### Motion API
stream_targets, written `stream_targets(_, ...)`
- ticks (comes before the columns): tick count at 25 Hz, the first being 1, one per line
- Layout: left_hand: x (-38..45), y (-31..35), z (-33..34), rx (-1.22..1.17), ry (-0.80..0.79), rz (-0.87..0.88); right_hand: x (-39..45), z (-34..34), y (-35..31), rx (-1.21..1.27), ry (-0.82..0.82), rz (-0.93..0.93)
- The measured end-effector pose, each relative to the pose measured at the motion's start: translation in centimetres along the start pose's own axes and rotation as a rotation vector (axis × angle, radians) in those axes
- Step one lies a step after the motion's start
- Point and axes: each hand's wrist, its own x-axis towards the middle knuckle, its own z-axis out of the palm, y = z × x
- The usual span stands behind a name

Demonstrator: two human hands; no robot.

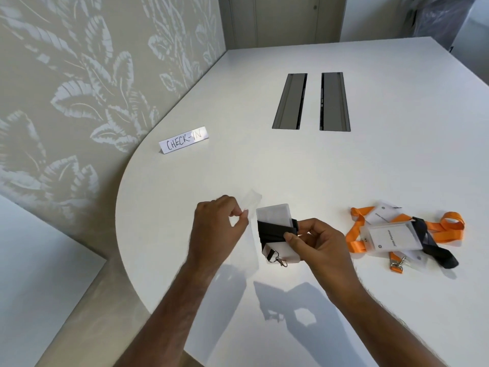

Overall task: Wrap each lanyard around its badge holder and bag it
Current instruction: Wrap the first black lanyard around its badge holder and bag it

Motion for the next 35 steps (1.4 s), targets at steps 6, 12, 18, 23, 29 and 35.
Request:
stream_targets(6,-0.4,3.2,1.6,0.003,0.003,0.096,-0.1,-1.6,-0.1,-0.149,0.099,-0.06)
stream_targets(12,-0.1,4.5,2.5,0.014,-0.01,0.178,-0.4,-2.2,-0.1,-0.185,0.09,-0.036)
stream_targets(18,-0.6,5.9,3.1,0.017,-0.063,0.247,-0.5,-2.2,-0.5,-0.178,0.076,-0.046)
stream_targets(23,-1.2,6.4,3.3,0.019,-0.125,0.227,-0.5,-2.7,-0.9,-0.152,0.159,-0.082)
stream_targets(29,-1.3,7.2,3.2,-0.007,-0.153,0.226,-0.5,-2.4,-0.9,-0.187,0.169,-0.114)
stream_targets(35,-1.4,7.6,3.1,0.009,-0.173,0.307,-0.2,-2.6,-1.4,-0.146,0.205,-0.116)
